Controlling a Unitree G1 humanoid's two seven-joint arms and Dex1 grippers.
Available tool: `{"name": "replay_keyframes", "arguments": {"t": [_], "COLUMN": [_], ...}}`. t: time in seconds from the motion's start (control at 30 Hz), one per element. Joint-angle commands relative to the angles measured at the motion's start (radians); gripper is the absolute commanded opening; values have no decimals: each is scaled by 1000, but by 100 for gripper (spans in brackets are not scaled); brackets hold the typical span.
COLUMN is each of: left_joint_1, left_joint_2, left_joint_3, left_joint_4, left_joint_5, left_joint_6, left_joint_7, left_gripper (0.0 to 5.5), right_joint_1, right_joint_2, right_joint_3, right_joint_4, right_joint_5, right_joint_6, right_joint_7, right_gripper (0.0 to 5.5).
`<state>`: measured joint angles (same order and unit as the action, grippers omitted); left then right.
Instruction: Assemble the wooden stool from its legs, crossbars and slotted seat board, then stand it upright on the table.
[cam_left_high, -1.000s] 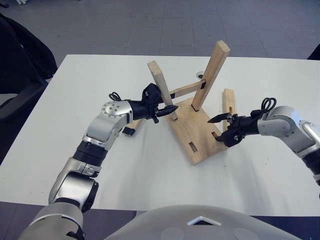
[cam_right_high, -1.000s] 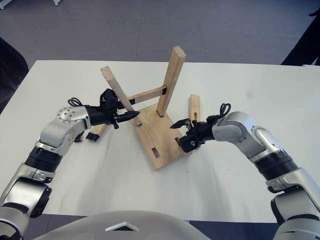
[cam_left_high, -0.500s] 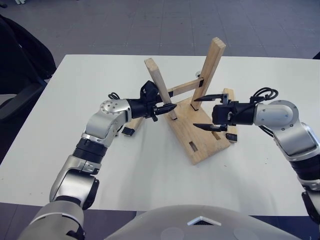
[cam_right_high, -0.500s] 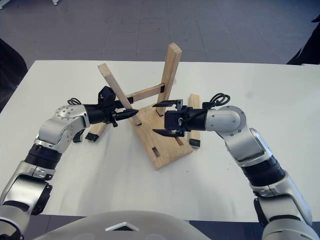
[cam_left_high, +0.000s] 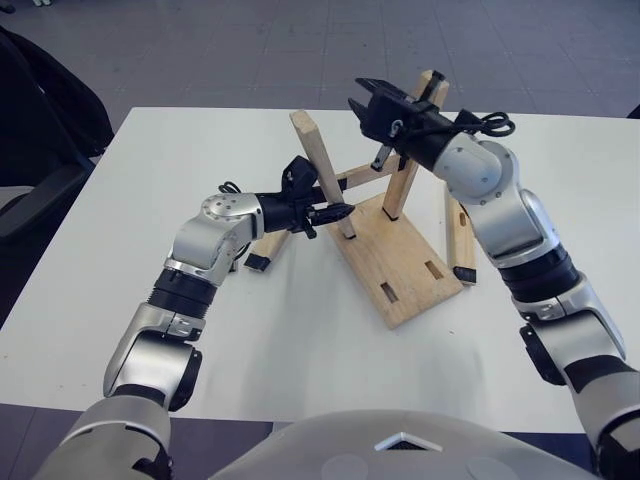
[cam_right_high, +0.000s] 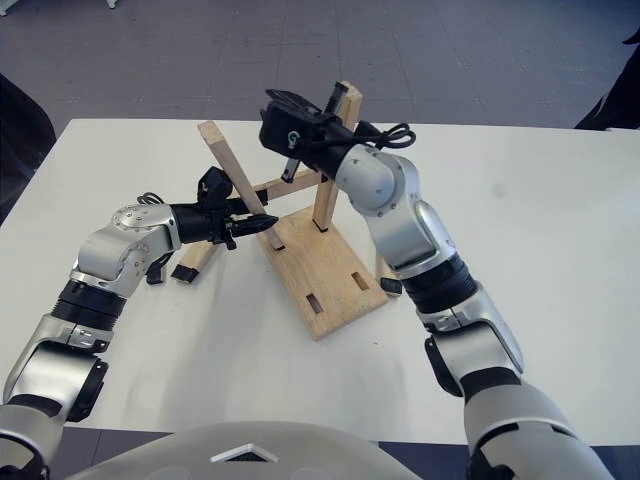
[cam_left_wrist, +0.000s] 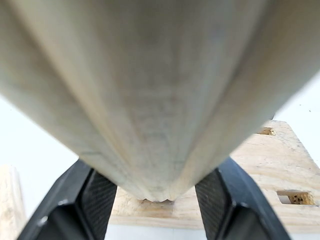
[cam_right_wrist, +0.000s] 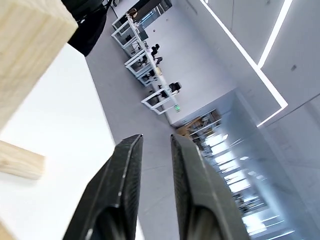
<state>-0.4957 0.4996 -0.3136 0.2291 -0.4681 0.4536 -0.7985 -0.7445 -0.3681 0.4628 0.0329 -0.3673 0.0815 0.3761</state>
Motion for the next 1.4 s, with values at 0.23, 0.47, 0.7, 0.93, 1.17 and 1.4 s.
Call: {"name": "replay_keyframes", "arguments": {"t": [0.23, 0.47, 0.7, 0.93, 1.17, 1.4], "left_joint_1": [148, 152, 158, 156, 165, 163], "left_joint_2": [9, 7, 7, 7, 4, 1], "left_joint_3": [-137, -133, -135, -137, -132, -132], "left_joint_4": [122, 116, 114, 115, 108, 117], "left_joint_5": [137, 133, 134, 136, 130, 133], "left_joint_6": [232, 237, 229, 227, 231, 218], "left_joint_7": [49, 57, 55, 53, 66, 65], "left_gripper": [205, 205, 205, 205, 205, 205], "right_joint_1": [48, 38, -90, 48, 92, 28], "right_joint_2": [63, 80, 139, 53, 2, 77], "right_joint_3": [12, -34, -183, -60, -52, -221], "right_joint_4": [220, 203, 51, 100, 149, -91], "right_joint_5": [88, 150, 245, 254, 250, 402], "right_joint_6": [145, 226, 41, 253, 348, 378], "right_joint_7": [243, 302, 195, 434, 484, 406], "right_gripper": [10, 10, 10, 10, 10, 10]}}
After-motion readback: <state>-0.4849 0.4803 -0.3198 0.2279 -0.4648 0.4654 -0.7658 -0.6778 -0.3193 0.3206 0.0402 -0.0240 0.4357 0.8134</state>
